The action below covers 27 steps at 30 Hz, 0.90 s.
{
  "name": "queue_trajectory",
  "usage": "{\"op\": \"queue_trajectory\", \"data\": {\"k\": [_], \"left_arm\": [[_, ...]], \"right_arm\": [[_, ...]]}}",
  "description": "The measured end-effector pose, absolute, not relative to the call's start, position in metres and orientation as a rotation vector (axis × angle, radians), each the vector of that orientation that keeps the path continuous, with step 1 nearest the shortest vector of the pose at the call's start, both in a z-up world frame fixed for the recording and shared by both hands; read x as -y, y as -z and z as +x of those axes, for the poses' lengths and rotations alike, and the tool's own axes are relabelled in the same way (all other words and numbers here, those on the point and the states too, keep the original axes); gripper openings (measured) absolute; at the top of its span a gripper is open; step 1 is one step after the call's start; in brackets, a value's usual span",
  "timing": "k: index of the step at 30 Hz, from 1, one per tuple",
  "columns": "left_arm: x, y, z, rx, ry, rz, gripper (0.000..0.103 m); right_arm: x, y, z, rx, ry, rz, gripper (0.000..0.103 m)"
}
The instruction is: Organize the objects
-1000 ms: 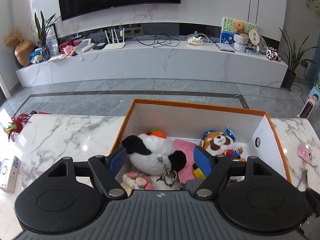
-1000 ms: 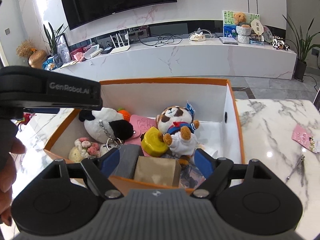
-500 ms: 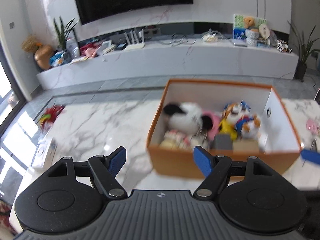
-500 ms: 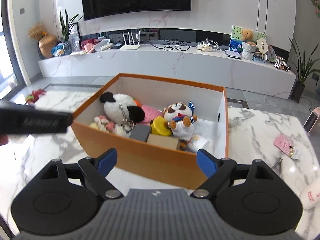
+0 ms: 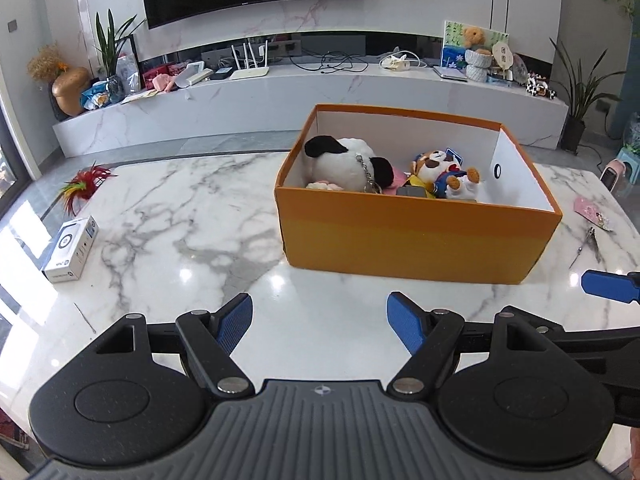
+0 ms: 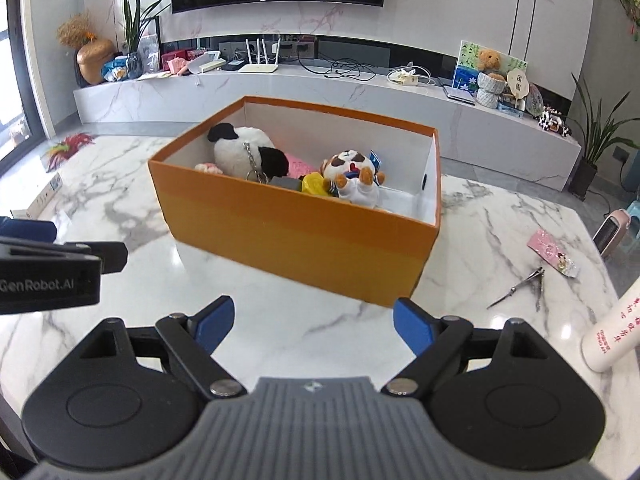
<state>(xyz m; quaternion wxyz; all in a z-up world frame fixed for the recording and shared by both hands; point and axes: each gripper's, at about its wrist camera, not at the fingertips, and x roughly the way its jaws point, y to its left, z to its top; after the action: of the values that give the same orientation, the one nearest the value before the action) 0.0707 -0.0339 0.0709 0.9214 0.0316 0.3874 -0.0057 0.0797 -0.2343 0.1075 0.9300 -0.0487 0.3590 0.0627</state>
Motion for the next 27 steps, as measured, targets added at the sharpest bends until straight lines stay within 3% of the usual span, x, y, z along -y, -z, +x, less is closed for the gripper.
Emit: {"op": "queue_trajectory", "data": {"k": [27], "left_arm": [[0.043, -0.06, 0.076, -0.798, -0.04, 0.108, 0.091]], "right_arm": [[0.228, -0.099, 0.088, -0.755, -0.106, -0.133, 0.089]]}}
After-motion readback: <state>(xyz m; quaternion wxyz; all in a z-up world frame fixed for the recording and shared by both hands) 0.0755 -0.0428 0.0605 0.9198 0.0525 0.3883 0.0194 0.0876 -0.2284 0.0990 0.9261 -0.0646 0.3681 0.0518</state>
